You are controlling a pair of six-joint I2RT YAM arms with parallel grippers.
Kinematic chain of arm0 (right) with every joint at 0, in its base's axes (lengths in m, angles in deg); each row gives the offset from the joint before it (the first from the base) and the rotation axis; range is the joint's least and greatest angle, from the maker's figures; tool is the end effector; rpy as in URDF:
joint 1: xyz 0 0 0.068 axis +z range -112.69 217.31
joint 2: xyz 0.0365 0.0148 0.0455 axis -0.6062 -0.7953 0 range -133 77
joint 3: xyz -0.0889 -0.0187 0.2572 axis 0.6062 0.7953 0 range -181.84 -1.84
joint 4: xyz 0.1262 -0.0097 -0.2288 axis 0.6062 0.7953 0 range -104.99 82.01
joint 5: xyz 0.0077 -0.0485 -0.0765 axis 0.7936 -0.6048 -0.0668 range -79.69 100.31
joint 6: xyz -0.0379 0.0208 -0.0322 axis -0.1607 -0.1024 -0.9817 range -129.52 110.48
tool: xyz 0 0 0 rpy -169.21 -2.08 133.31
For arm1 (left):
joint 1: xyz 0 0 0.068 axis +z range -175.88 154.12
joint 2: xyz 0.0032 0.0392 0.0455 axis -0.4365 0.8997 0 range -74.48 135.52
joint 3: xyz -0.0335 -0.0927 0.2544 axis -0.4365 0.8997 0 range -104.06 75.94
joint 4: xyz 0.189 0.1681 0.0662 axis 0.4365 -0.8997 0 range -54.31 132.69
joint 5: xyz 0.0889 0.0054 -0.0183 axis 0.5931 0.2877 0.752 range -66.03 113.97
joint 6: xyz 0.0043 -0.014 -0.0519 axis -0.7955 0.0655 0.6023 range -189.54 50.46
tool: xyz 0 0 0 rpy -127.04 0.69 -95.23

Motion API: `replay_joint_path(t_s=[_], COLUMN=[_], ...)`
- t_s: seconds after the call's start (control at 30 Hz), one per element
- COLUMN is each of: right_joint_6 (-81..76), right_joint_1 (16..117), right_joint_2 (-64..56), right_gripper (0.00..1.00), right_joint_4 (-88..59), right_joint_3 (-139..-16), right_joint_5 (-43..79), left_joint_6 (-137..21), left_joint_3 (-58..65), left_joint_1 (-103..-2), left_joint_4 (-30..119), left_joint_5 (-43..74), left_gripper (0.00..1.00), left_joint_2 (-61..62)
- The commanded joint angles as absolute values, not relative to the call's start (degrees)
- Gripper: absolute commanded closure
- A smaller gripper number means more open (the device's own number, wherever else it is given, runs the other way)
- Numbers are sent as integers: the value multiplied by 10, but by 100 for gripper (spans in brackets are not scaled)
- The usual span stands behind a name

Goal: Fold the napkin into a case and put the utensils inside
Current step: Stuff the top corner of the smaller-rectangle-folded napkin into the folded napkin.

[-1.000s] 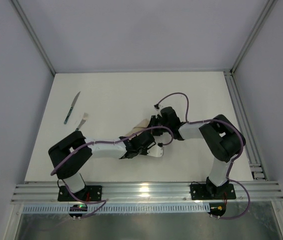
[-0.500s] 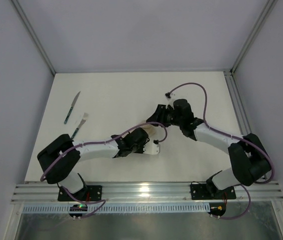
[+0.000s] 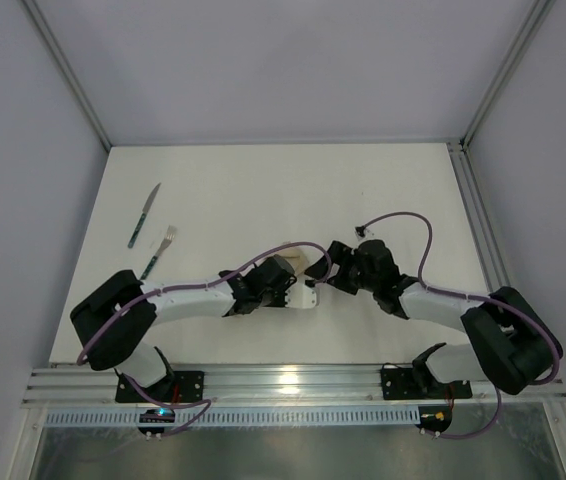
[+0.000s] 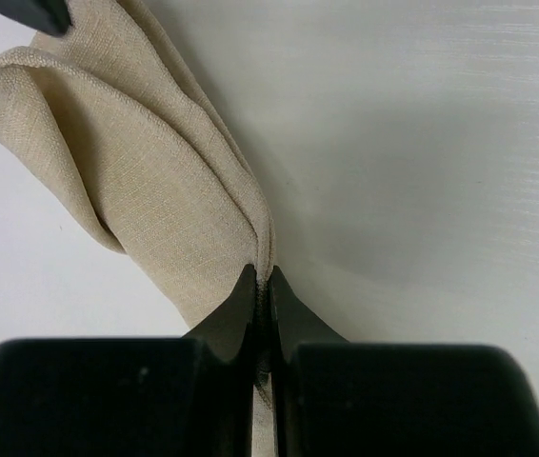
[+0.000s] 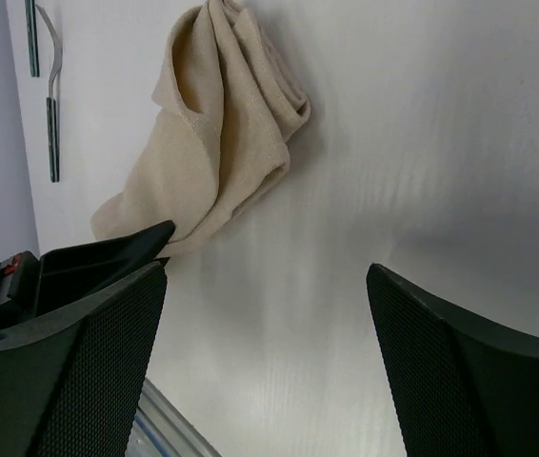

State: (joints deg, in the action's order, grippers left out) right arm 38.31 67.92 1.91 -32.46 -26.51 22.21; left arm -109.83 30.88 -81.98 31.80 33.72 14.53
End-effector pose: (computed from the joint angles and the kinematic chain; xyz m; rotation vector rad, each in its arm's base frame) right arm 0.2078 0.1314 0.1588 0.2164 2.3013 0.9795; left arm 0.1702 -0.2426 0.1614 1.8258 1.7236 0.1028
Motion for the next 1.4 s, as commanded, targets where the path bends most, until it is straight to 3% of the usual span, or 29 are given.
replay_joint_path(t_s=[0.0,0.47,0.8,0.9,1.07,1.2,1.27,1.3,1.37], right_joint_6=[467,642,744,743,738,730,726,726,720], right_joint_1=[712,769,793,795,795,795,794,793,792], right_joint_2=[-10,-194,-323,-337,-340,-337,-337,-337,-337], right_gripper=[10,13,22,29,58,74,79,85,89], right_joint_4=[-456,-587,-660,-644,-646,-645,-646,-647,-650], right_joint_3=[-249,-283,-310,-326,-334,-337,-337,-335,-334], right_joint_5=[212,161,173,169,152,144,144,144,144], left_joint_6=[-1082,-1074,-1068,-1067,-1068,-1065,-1061,-1060,-1054], left_joint_3=[310,313,305,302,307,307,301,298,284], left_joint_1=[-818,-817,-815,-815,-815,-815,-815,-815,-815], left_joint_4=[346,365,362,358,357,351,326,314,278], left_joint_5=[324,335,331,330,328,317,288,277,242], left_gripper=[100,100,100,100,100,99,91,79,69], left_joint_2=[124,108,102,102,110,118,119,119,111])
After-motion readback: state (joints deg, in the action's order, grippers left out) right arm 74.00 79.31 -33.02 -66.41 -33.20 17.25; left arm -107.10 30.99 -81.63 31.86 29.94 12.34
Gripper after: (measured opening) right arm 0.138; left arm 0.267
